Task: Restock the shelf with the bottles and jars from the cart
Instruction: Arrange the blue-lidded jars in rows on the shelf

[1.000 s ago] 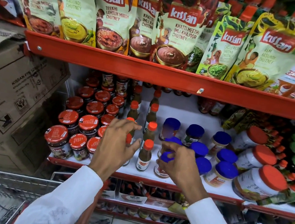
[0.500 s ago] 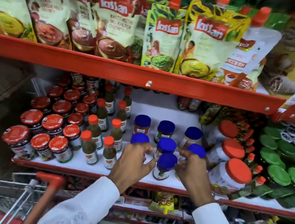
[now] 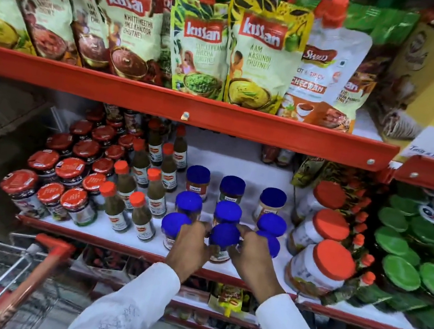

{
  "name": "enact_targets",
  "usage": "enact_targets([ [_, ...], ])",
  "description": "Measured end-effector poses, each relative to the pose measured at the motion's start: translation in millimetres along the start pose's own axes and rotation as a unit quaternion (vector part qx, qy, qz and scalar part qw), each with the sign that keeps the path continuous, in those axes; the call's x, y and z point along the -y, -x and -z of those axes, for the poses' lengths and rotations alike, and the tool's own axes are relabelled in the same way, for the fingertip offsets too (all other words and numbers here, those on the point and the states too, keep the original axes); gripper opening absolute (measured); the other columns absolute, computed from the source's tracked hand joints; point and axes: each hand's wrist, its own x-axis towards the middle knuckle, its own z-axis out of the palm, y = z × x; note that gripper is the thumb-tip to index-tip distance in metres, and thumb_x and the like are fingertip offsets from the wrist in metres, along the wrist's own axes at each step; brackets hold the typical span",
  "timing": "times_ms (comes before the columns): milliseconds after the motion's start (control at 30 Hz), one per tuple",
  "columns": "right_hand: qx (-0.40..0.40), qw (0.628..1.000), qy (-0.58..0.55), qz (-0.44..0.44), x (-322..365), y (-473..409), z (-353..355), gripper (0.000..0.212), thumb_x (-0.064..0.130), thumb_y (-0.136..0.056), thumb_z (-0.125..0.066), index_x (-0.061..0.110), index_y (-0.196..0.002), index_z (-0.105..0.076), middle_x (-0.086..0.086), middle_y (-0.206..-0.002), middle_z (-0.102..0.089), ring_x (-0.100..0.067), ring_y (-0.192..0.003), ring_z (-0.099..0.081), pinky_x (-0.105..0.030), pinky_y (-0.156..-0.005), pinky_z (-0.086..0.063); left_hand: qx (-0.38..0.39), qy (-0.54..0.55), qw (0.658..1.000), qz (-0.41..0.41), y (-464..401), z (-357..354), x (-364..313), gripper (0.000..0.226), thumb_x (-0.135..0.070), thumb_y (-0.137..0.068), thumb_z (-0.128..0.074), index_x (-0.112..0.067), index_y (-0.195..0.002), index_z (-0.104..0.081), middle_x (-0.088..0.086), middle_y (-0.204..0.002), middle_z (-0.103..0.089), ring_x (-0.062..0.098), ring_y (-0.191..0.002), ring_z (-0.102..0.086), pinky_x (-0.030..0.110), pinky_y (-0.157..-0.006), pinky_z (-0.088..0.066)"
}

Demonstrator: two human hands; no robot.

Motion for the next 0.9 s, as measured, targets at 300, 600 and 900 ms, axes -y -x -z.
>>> enact_targets([
  [300, -0.038, 0.999, -0.021, -0.018, 1, 2, -5, 0.024, 0.008, -0.076, -0.078, 0.012, -0.099, -0.071, -0.009, -0.090, -0.075, -0.023, -0.079, -0.069, -0.032, -0.071, -0.054, 0.029, -0.020, 0.999, -0.010, -1, 4, -2, 0.033, 0.011, -0.081, -0.051, -0.009, -0.102, -0.065, 0.009, -0.084, -0.068, 0.029, -0.078, -0.065, 0.033, -0.061, -0.041],
  [600, -0.050, 0.997, -0.050, -0.035, 4, 4, -6, 0.036, 0.008, -0.076, -0.079, 0.013, -0.110, -0.071, -0.009, -0.100, -0.076, -0.022, -0.084, -0.071, -0.033, -0.080, -0.058, 0.037, -0.019, 0.999, -0.007, -5, 8, 2, 0.041, 0.016, -0.081, -0.049, -0.009, -0.109, -0.063, 0.008, -0.091, -0.068, 0.022, -0.081, -0.070, 0.029, -0.065, -0.048],
  [900, -0.069, 0.996, -0.039, -0.052, -5, 8, 15, 0.026, 0.006, -0.075, -0.080, 0.001, -0.099, -0.070, -0.009, -0.094, -0.072, -0.021, -0.084, -0.069, -0.028, -0.077, -0.055, 0.016, -0.091, 0.995, -0.035, -2, 20, -4, 0.031, 0.008, -0.083, -0.057, -0.010, -0.108, -0.060, 0.013, -0.105, -0.065, 0.029, -0.092, -0.067, 0.045, -0.079, -0.058],
])
